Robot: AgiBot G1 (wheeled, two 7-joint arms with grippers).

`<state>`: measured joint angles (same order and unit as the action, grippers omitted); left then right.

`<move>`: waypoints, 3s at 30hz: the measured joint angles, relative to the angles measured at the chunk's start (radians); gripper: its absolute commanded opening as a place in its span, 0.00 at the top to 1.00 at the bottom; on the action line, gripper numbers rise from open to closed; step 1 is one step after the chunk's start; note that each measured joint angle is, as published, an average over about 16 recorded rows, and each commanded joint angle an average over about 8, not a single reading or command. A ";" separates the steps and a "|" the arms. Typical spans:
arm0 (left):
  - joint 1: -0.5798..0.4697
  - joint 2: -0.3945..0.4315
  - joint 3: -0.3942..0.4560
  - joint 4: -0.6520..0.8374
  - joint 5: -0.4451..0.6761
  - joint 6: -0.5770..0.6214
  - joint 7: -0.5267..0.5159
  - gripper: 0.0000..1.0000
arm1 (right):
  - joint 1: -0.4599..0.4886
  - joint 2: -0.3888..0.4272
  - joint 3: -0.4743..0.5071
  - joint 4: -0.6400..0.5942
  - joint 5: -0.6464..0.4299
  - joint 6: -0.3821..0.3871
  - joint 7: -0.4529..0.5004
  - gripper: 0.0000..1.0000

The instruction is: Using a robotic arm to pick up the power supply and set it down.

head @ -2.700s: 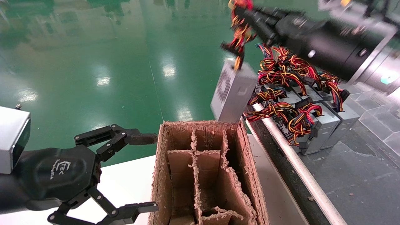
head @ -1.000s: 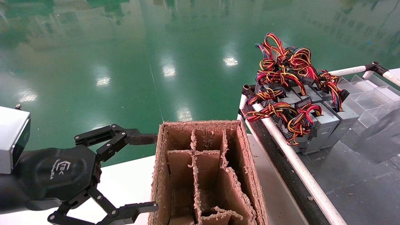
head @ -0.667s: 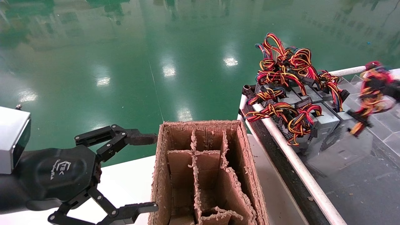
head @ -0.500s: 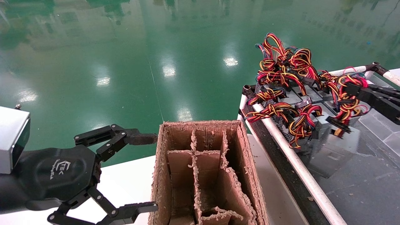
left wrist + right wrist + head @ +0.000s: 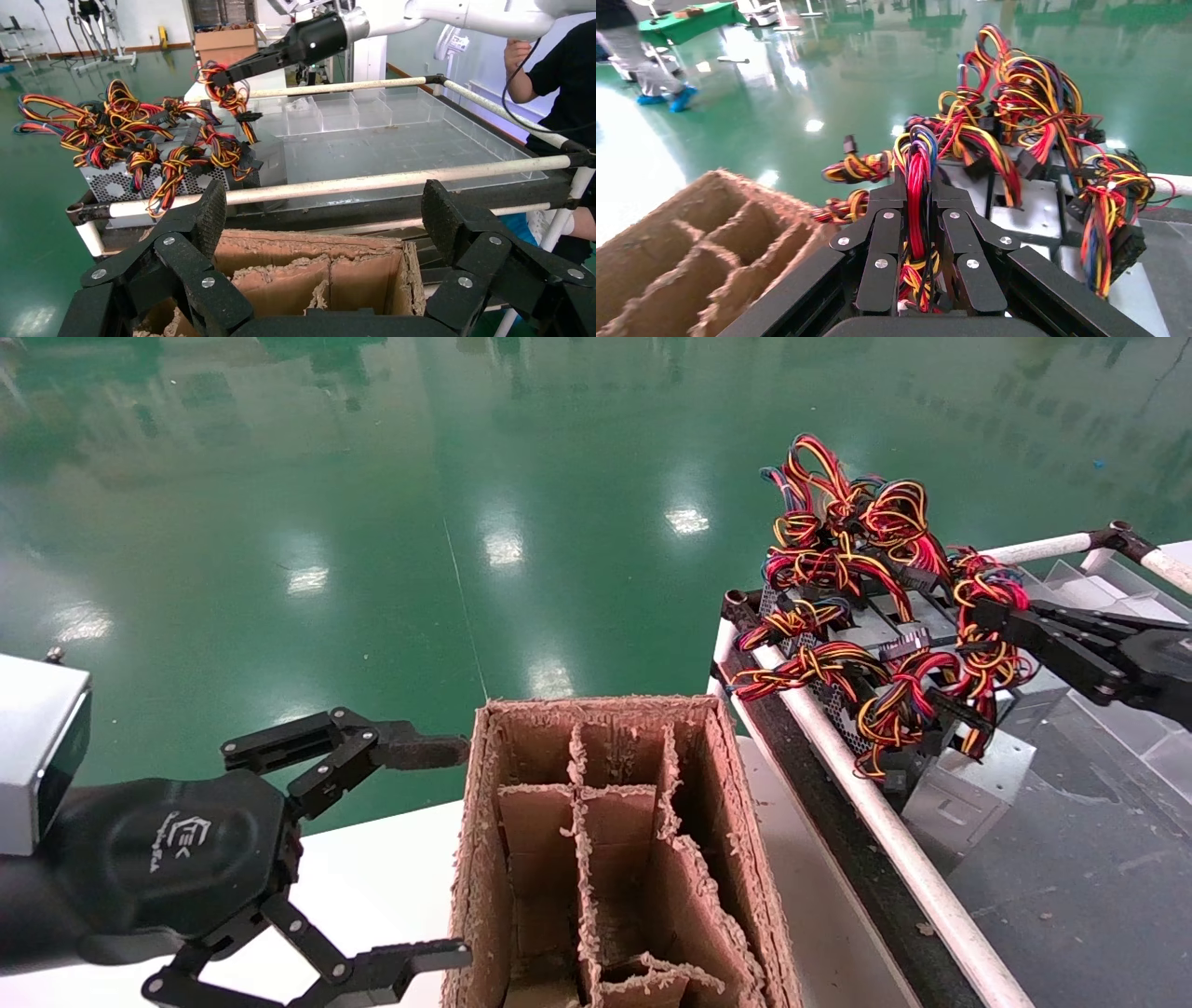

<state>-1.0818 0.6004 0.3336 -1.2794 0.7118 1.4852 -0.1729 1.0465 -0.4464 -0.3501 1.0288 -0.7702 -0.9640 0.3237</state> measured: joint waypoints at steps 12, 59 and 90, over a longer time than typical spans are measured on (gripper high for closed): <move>0.000 0.000 0.001 0.000 0.000 0.000 0.000 0.00 | 0.119 -0.060 -0.046 -0.086 -0.072 -0.030 0.016 0.00; 0.002 0.004 -0.010 0.000 0.007 0.004 -0.005 0.00 | 0.162 -0.072 0.014 -0.037 -0.032 -0.186 -0.049 0.00; 0.002 0.003 -0.008 0.000 0.006 0.004 -0.004 0.00 | 0.069 -0.136 0.053 0.166 0.018 -0.426 -0.109 0.00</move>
<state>-1.0798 0.6037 0.3253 -1.2794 0.7174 1.4888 -0.1769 1.1155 -0.5828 -0.2967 1.1951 -0.7524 -1.3901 0.2143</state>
